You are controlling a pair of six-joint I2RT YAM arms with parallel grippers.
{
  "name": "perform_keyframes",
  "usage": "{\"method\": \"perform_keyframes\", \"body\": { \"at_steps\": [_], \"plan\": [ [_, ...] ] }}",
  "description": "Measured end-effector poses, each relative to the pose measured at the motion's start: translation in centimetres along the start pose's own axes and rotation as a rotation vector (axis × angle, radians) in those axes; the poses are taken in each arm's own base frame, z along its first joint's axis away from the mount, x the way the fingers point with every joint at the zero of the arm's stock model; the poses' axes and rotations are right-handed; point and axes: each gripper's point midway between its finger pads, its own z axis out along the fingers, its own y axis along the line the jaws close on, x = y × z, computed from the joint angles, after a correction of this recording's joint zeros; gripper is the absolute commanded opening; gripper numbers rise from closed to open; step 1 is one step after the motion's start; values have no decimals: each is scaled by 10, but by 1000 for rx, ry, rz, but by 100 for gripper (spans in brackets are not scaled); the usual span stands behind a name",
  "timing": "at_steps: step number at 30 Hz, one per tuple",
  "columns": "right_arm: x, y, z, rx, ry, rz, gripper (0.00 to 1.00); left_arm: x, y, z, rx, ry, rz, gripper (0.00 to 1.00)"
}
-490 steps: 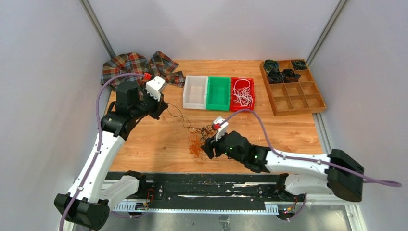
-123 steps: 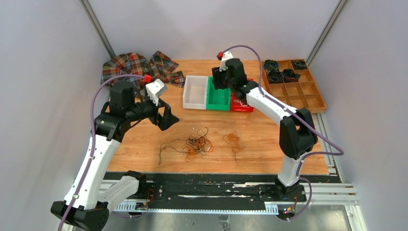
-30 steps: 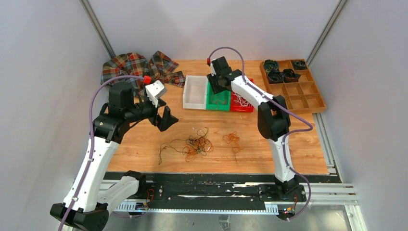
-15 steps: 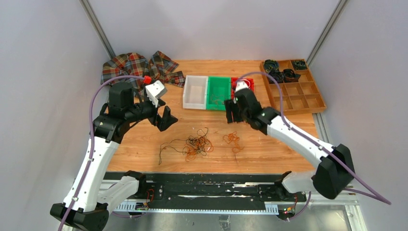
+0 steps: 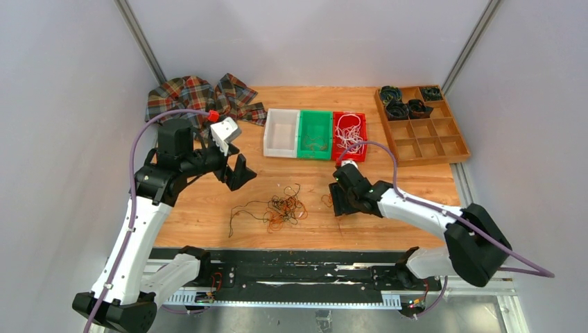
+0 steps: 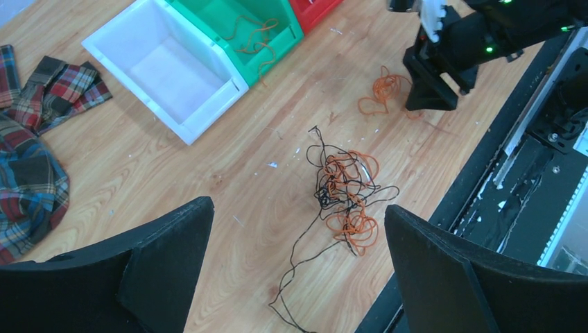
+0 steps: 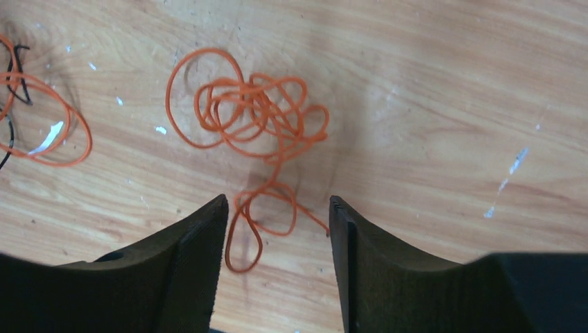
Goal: Untangle the cables
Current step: Pick up the cable at the center of the board.
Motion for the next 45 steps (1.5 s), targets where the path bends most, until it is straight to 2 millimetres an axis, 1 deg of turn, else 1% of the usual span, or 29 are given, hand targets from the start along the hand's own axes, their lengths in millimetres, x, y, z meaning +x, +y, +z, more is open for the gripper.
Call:
{"method": "perform_keyframes", "body": {
  "at_steps": [1,3,6,7,10,13,17,19,21,26,28,29,30,32,34,35,37,38,40,41,45],
  "plan": [
    [-1,1,3,2,2,-5,48,0,0,0,3,-1,0,99],
    [-6,4,12,4,3,-24,35,0,-2,0,10,-2,0,99],
    [-14,9,22,-6,1,-54,3,0,-3,0,15,-1,2,99],
    [-17,11,23,-13,-2,-60,1,1,-3,0,15,1,4,99],
    [-30,22,20,-57,-26,-76,1,2,-3,0,17,7,10,100],
    [-46,37,5,-132,-73,-92,1,4,-3,0,21,15,11,97],
    [-75,62,-33,-271,-169,-119,1,6,-4,3,42,22,10,94],
    [-92,76,-57,-352,-227,-132,1,8,-6,6,60,28,5,94],
    [-105,92,-79,-429,-270,-153,1,13,-8,9,84,36,-3,95],
    [-118,139,-121,-611,-305,-235,1,21,-18,16,149,56,-19,97],
    [-124,164,-137,-686,-311,-276,1,23,-24,19,182,61,-18,95],
    [-126,173,-142,-709,-313,-288,1,24,-27,20,196,62,-18,93],
    [-128,186,-148,-743,-310,-309,1,25,-30,21,215,62,-18,90],
    [-129,202,-152,-778,-302,-332,1,28,-37,22,250,62,-21,83],
    [-127,217,-152,-807,-282,-354,1,32,-42,23,283,62,-26,68],
    [-125,222,-151,-815,-273,-362,1,33,-44,23,295,63,-31,58],
    [-123,227,-147,-823,-256,-369,1,36,-48,23,318,63,-31,30],
    [-121,229,-145,-825,-247,-372,1,36,-50,22,325,62,-34,18],
    [-119,229,-143,-822,-237,-372,1,35,-50,22,329,55,-16,3],
    [-119,228,-143,-821,-237,-373,1,35,-50,21,327,53,-11,1],
    [-118,224,-145,-810,-248,-368,1,34,-49,19,310,46,13,1]
  ]
}}
